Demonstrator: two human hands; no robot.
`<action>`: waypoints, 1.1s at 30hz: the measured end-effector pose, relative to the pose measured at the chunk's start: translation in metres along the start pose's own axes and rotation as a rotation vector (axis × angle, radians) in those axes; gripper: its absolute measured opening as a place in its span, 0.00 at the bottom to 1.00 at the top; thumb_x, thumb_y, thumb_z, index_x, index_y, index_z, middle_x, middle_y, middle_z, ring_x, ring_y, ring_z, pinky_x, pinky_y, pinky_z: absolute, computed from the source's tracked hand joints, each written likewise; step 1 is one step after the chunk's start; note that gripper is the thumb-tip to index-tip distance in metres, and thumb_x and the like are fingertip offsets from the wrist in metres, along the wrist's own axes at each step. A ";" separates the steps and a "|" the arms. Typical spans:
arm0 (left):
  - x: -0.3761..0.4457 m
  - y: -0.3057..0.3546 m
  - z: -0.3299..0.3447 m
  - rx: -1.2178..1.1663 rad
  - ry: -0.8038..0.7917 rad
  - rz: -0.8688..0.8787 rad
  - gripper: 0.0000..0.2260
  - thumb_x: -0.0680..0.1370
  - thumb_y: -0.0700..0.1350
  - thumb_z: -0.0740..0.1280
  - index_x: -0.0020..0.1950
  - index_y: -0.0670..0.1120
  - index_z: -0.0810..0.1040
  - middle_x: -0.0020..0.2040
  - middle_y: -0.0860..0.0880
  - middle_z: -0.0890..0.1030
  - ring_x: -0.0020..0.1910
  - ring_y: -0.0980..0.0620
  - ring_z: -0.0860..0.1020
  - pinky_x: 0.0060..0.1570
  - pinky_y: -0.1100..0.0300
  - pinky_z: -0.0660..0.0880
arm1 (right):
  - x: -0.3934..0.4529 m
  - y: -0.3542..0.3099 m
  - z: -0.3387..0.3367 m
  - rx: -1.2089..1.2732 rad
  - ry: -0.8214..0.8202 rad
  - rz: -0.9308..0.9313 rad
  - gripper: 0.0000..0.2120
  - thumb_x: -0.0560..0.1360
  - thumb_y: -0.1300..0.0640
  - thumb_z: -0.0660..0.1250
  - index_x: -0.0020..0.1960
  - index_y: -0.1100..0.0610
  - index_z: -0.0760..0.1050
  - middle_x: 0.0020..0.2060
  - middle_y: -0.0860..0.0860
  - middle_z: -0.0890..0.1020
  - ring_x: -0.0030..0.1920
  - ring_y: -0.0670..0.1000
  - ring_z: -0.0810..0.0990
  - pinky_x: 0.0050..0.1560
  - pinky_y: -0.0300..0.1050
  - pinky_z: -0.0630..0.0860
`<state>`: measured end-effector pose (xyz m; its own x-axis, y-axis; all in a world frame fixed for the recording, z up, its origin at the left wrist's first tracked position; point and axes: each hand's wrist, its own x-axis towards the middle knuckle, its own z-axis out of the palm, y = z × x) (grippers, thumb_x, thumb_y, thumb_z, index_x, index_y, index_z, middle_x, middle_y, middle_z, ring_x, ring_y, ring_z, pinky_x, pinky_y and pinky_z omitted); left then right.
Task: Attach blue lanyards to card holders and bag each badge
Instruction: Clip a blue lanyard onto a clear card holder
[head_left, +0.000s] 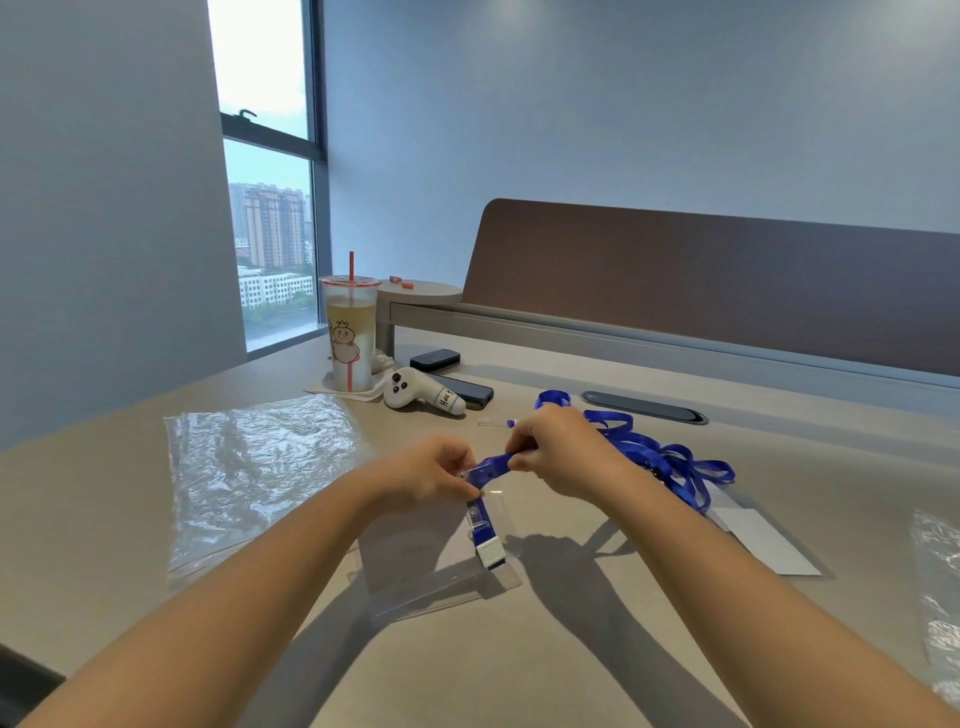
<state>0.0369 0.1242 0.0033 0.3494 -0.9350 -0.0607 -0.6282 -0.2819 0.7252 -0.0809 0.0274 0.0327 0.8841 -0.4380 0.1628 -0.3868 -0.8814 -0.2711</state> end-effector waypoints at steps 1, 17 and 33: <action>-0.001 0.000 0.001 -0.001 -0.010 -0.003 0.11 0.75 0.37 0.65 0.37 0.50 0.69 0.44 0.47 0.75 0.45 0.50 0.73 0.40 0.65 0.69 | 0.001 -0.001 0.000 -0.005 0.015 -0.002 0.13 0.76 0.61 0.62 0.59 0.61 0.75 0.55 0.57 0.80 0.53 0.53 0.77 0.54 0.44 0.73; -0.005 -0.002 -0.004 -0.126 0.087 0.026 0.09 0.75 0.36 0.64 0.38 0.49 0.71 0.36 0.50 0.74 0.35 0.56 0.72 0.37 0.67 0.69 | -0.006 -0.008 0.006 0.182 0.189 -0.118 0.09 0.74 0.60 0.64 0.52 0.62 0.78 0.50 0.56 0.81 0.44 0.49 0.75 0.53 0.46 0.75; -0.006 0.003 -0.006 -0.406 0.570 0.023 0.08 0.76 0.42 0.64 0.36 0.46 0.75 0.38 0.43 0.76 0.39 0.48 0.72 0.37 0.58 0.67 | -0.001 0.006 0.005 0.577 0.252 0.008 0.09 0.75 0.58 0.63 0.37 0.50 0.67 0.39 0.52 0.78 0.32 0.43 0.75 0.36 0.34 0.72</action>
<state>0.0375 0.1305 0.0101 0.7195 -0.6494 0.2463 -0.3689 -0.0568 0.9277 -0.0823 0.0235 0.0263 0.7654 -0.5345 0.3584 -0.1270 -0.6714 -0.7301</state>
